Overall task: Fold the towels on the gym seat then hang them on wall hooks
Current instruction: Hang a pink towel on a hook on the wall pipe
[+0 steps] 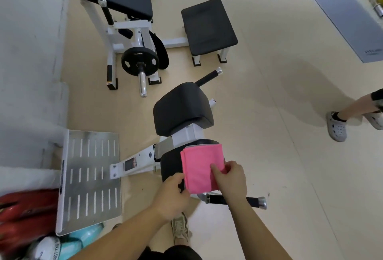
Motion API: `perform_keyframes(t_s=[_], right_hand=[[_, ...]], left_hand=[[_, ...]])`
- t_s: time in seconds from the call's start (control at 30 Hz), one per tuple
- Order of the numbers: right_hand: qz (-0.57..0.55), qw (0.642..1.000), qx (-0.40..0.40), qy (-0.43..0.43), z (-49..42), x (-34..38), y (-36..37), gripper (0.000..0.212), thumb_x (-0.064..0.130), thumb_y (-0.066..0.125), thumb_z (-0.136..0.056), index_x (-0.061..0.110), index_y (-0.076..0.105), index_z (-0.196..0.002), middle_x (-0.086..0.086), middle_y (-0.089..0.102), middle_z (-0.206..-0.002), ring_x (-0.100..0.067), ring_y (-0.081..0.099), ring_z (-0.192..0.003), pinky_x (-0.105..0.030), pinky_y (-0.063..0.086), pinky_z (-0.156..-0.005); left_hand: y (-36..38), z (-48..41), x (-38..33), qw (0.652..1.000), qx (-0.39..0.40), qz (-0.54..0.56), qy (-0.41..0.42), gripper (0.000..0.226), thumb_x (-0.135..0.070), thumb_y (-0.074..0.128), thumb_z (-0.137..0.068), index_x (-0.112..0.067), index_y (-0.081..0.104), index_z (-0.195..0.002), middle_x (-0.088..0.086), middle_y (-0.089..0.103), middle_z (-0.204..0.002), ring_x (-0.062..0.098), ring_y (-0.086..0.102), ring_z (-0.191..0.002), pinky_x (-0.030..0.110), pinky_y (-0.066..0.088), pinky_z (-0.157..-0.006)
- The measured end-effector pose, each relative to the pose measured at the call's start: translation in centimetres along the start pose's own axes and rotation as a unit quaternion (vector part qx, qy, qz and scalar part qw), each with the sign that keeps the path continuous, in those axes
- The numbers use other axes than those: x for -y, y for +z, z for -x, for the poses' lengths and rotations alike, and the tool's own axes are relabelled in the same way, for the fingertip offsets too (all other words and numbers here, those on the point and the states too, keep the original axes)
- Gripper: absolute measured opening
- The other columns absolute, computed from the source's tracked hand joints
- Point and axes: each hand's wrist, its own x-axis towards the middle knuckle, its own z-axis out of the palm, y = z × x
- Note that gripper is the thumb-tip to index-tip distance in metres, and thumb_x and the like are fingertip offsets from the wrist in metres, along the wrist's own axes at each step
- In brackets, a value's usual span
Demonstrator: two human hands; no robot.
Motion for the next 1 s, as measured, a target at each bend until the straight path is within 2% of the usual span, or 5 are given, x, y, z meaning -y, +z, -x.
perform_keyframes(t_s=[0.13, 0.37, 0.57, 0.77, 1.0], right_hand=[[-0.134, 0.989, 0.044, 0.044, 1.5, -0.5, -0.6, 0.026, 0.034, 0.077, -0.087, 0.015, 0.061, -0.092, 0.000, 0.067, -0.086, -0.018, 0.065, -0.079, -0.037, 0.056, -0.072], [-0.234, 0.962, 0.122, -0.065, 5.1, 3.8, -2.6, 0.028, 0.017, 0.074, -0.080, -0.005, 0.057, -0.086, 0.000, 0.053, -0.069, -0.010, 0.047, -0.062, -0.020, 0.042, -0.057], [-0.190, 0.932, 0.202, -0.232, 8.2, 9.9, -4.8, 0.011, 0.002, 0.073, -0.085, 0.002, 0.062, -0.084, -0.004, 0.059, -0.071, -0.008, 0.050, -0.063, -0.016, 0.044, -0.057], [0.049, 0.873, 0.265, -0.406, 10.5, 17.0, -2.1, 0.007, 0.025, 0.074, -0.085, 0.031, 0.071, -0.086, 0.006, 0.070, -0.079, -0.013, 0.064, -0.073, -0.040, 0.057, -0.069], [0.008, 0.833, 0.374, -0.406, 17.0, 26.4, 4.0, 0.042, 0.028, 0.088, -0.074, 0.040, 0.062, -0.105, 0.015, 0.071, -0.103, -0.005, 0.070, -0.092, -0.025, 0.059, -0.081]], left_hand=[[1.3, -0.6, 0.4, 0.991, -0.028, 0.113, -0.073, 0.021, -0.022, 0.067, -0.095, -0.017, 0.062, -0.115, -0.002, 0.066, -0.097, 0.008, 0.063, -0.085, 0.019, 0.049, -0.069], [1.5, -0.5, 0.0, 0.972, -0.071, 0.186, -0.126, 0.038, -0.016, 0.067, -0.095, -0.017, 0.055, -0.131, 0.008, 0.067, -0.108, 0.030, 0.066, -0.107, 0.051, 0.055, -0.100], [-5.1, 3.1, -0.9, 0.972, -0.155, 0.169, 0.055, 0.059, -0.022, 0.080, -0.086, -0.045, 0.050, -0.132, -0.018, 0.059, -0.133, 0.006, 0.061, -0.121, 0.031, 0.054, -0.101], [-12.4, 7.6, 0.5, 0.917, -0.296, -0.125, 0.236, 0.100, -0.033, 0.086, -0.078, -0.040, 0.026, -0.157, -0.013, 0.027, -0.165, 0.011, 0.019, -0.156, 0.037, 0.037, -0.117], [-19.2, 15.2, 4.6, 0.941, -0.324, 0.063, 0.070, 0.028, -0.022, 0.074, -0.084, -0.028, 0.072, -0.111, -0.017, 0.069, -0.085, -0.010, 0.061, -0.071, 0.006, 0.048, -0.070]])
